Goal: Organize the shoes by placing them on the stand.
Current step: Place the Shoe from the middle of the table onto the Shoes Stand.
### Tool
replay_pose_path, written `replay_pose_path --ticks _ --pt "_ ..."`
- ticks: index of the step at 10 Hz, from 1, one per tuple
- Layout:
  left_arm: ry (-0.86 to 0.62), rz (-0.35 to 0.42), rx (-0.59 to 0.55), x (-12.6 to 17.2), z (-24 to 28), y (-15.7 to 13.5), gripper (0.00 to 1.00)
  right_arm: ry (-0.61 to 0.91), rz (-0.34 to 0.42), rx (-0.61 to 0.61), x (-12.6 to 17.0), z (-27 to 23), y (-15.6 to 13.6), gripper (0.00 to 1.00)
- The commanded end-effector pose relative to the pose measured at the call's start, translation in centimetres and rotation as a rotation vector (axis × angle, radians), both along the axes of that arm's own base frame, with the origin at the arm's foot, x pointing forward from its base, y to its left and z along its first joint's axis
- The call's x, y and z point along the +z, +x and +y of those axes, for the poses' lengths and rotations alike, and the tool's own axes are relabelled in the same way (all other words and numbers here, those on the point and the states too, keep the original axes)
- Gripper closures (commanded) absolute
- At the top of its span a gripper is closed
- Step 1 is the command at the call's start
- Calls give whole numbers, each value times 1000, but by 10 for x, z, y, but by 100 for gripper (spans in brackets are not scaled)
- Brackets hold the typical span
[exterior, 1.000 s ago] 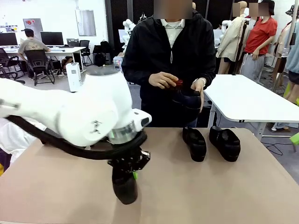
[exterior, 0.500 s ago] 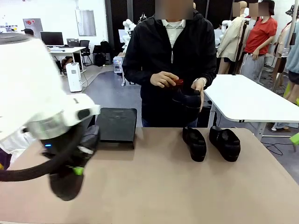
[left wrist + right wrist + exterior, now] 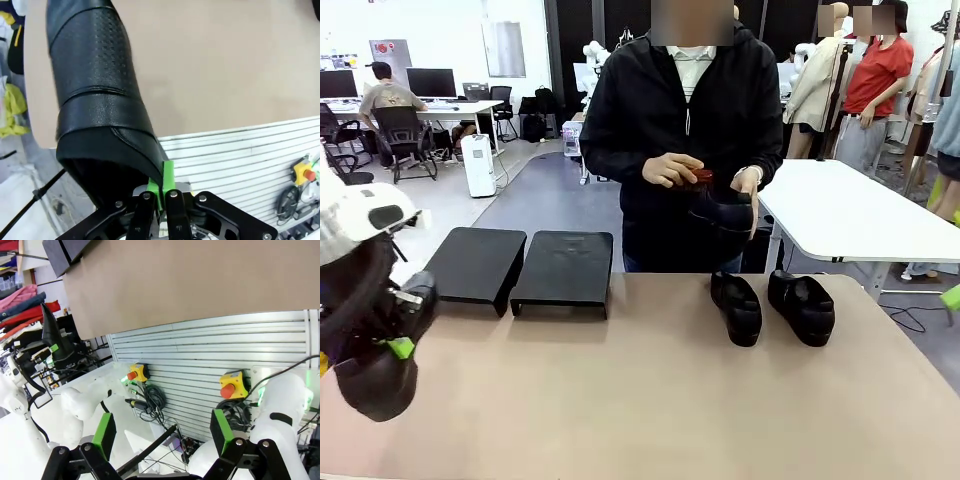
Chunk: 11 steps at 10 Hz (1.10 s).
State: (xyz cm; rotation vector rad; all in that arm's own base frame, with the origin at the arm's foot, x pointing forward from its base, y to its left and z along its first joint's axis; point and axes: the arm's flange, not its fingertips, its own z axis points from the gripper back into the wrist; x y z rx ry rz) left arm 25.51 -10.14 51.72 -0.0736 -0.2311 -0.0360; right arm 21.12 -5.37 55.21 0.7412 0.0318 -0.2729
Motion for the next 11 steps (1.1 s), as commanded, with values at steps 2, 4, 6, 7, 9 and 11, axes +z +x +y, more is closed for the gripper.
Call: replay_pose_path --ticks 2,4,6,7,9,11 --pt "33 -54 -33 4 -29 -8 100 -15 -11 20 1 -6 -1 0" --pt "47 -27 -44 0 -28 -8 100 -15 -11 20 1 -6 -1 0" --pt "45 -22 28 24 -19 70 100 -15 -11 20 1 -6 -1 0" --pt "31 -73 -102 31 1 127 100 -15 -11 20 1 -6 -1 0" --pt "106 -243 -88 17 30 213 100 -15 -11 20 1 -6 -1 0" --pt "194 -413 -83 -8 50 265 100 -15 -11 20 1 -6 -1 0"
